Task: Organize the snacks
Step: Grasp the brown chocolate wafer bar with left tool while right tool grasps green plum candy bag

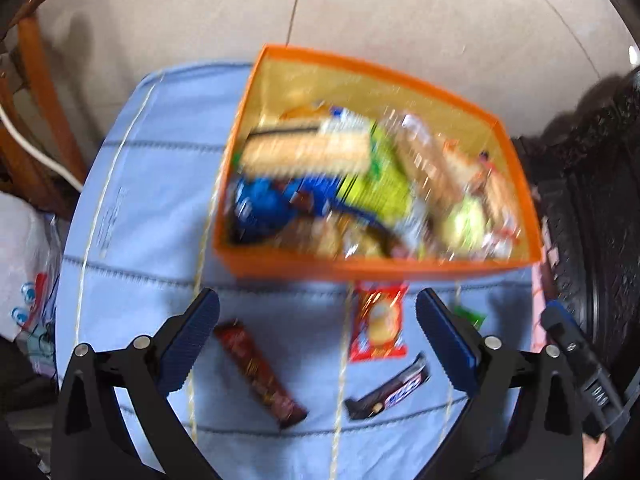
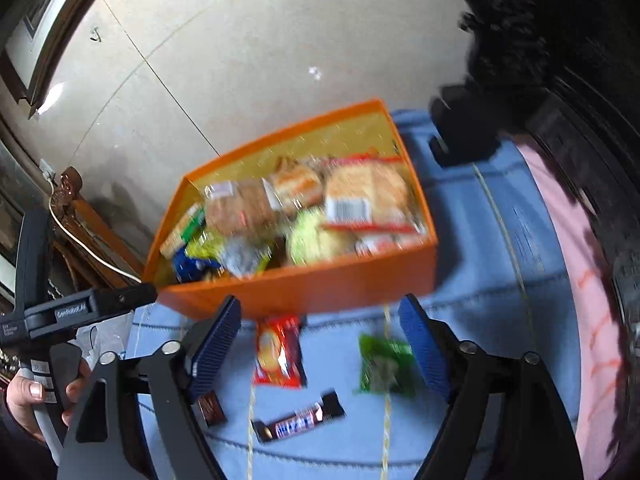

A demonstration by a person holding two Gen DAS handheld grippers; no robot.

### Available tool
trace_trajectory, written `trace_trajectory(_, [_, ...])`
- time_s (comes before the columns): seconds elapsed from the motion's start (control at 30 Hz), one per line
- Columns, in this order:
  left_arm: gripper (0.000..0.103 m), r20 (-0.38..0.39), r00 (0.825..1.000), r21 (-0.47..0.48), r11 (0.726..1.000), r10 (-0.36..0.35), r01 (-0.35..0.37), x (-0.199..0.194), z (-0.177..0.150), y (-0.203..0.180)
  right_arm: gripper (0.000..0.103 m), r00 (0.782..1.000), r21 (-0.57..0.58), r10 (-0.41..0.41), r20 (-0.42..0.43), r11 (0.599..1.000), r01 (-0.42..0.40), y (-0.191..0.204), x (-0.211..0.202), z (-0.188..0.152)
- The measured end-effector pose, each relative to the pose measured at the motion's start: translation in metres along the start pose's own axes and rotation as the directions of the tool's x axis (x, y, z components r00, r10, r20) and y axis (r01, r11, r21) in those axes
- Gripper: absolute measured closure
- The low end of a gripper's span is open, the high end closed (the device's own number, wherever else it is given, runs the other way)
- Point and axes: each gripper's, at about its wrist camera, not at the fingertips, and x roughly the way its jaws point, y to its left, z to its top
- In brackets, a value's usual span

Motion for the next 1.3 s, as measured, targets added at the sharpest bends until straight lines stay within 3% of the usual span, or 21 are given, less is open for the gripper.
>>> trace_trajectory(0.27, [0.007,-0.116,0.991,-0.049,0.997,0.061,-0.067,0.034,-0.060,0.017,0.019,0.997,0.045,0.003,-0.072,0.999,0.000,-0.019,-0.004,-0.049])
trace_trajectory(0.37, [0.007,-0.180,0.981,-0.097,0.991,0.073,-0.092,0.054,-0.076,0.028,0.013,0.994,0.058,0.005,-0.105,0.998,0.001,-0.022,-0.002,-0.066])
trace_trajectory(0.53, [0.007,-0.240,0.962,-0.126,0.978,0.131,-0.165,0.083,-0.090,0.038,0.013,0.988,0.041,-0.019,-0.152,0.999,0.026,-0.027,0.008,-0.086])
trace_trajectory(0.73, [0.007,-0.283,0.949,-0.155,0.970,0.140,-0.189,0.100,-0.097,0.049,0.013,0.987,0.057,-0.047,-0.152,0.997,0.056,-0.037,0.021,-0.083])
trace_trajectory(1.1, [0.006,-0.273,0.952,-0.133,0.974,0.140,-0.181,0.097,-0.102,0.053,0.015,0.979,-0.004,-0.130,-0.157,0.991,0.131,-0.021,0.080,-0.052])
trace_trajectory(1.2, [0.006,-0.274,0.952,-0.133,0.975,0.138,-0.179,0.097,-0.098,0.054,0.030,0.965,-0.043,-0.180,-0.189,0.984,0.175,-0.017,0.100,-0.049])
trace_trajectory(1.27, [0.006,-0.275,0.951,-0.130,0.975,0.142,-0.183,0.096,-0.099,0.055,0.054,0.947,-0.079,-0.231,-0.222,0.973,0.219,-0.017,0.112,-0.052])
trace_trajectory(1.3, [0.006,-0.275,0.950,-0.128,0.974,0.144,-0.185,0.096,-0.100,0.054,0.056,0.947,-0.096,-0.244,-0.209,0.969,0.228,-0.016,0.112,-0.052])
